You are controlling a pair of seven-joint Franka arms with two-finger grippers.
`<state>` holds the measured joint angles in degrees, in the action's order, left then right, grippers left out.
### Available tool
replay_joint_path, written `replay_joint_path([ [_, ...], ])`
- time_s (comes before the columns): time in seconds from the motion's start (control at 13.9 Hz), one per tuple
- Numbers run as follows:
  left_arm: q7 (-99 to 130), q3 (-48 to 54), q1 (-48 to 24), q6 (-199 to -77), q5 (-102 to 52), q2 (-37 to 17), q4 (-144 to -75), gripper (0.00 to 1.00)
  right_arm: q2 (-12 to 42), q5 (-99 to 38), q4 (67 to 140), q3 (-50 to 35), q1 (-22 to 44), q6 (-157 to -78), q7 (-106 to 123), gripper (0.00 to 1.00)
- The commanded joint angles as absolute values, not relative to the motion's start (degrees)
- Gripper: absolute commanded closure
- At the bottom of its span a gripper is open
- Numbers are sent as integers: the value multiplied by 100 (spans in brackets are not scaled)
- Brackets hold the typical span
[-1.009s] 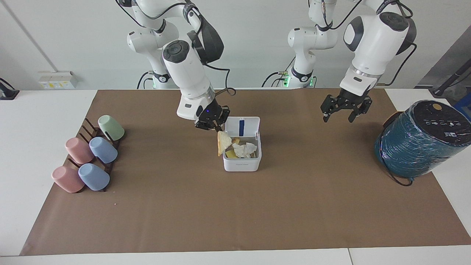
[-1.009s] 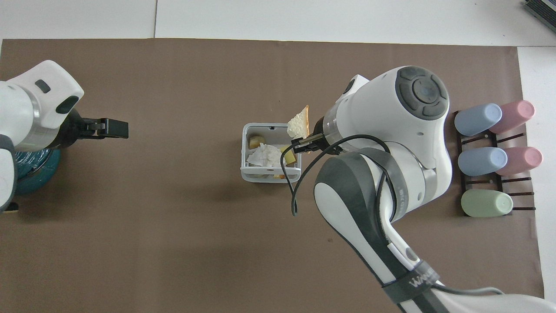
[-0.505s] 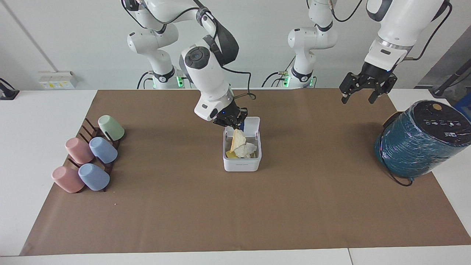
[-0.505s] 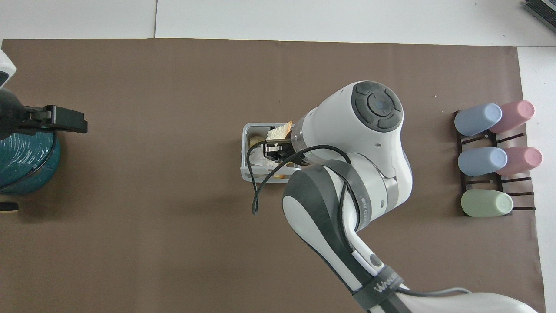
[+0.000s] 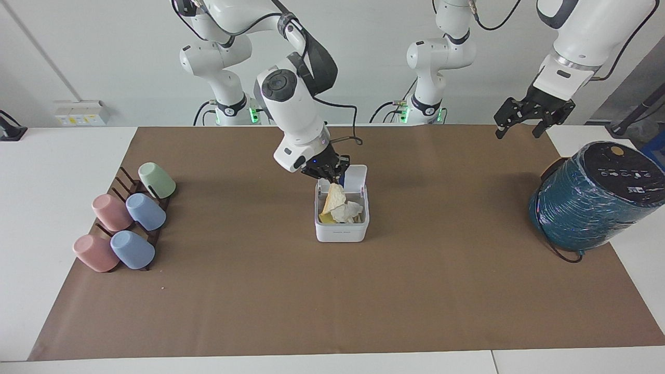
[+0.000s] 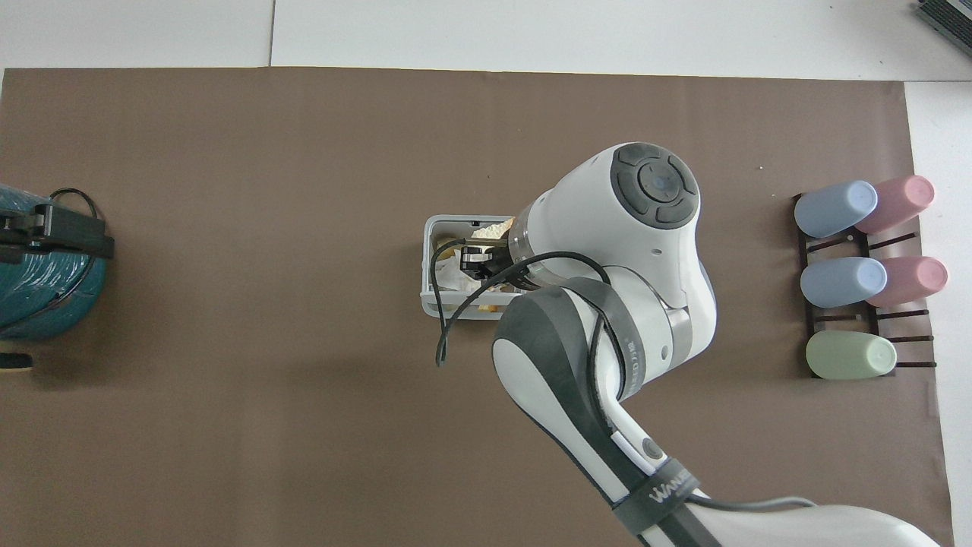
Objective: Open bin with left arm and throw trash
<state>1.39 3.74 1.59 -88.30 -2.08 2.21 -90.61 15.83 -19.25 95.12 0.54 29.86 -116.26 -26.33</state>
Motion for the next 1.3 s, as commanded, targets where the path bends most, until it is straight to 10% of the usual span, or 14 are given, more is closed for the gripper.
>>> replay_joint_path([
  [0.0,79,387,193,-8911,-88,615,-9561,0,1652,-2048,9554,35,3084,-11786,-2707,100],
  [0.65,62,404,150,-9044,-9,475,-9255,0,1705,-2039,9835,35,3181,-12199,-2672,98],
  [0.87,44,404,176,-9009,0,353,-9036,0,1714,-2039,9844,35,3208,-12225,-2663,68],
  [1.08,35,396,184,-8912,-9,150,-8658,0,1714,-2030,9835,35,3208,-12234,-2619,6],
  [1.23,35,387,176,-9000,-44,141,-8657,0,1723,-2022,9818,35,3208,-12226,-2427,0],
])
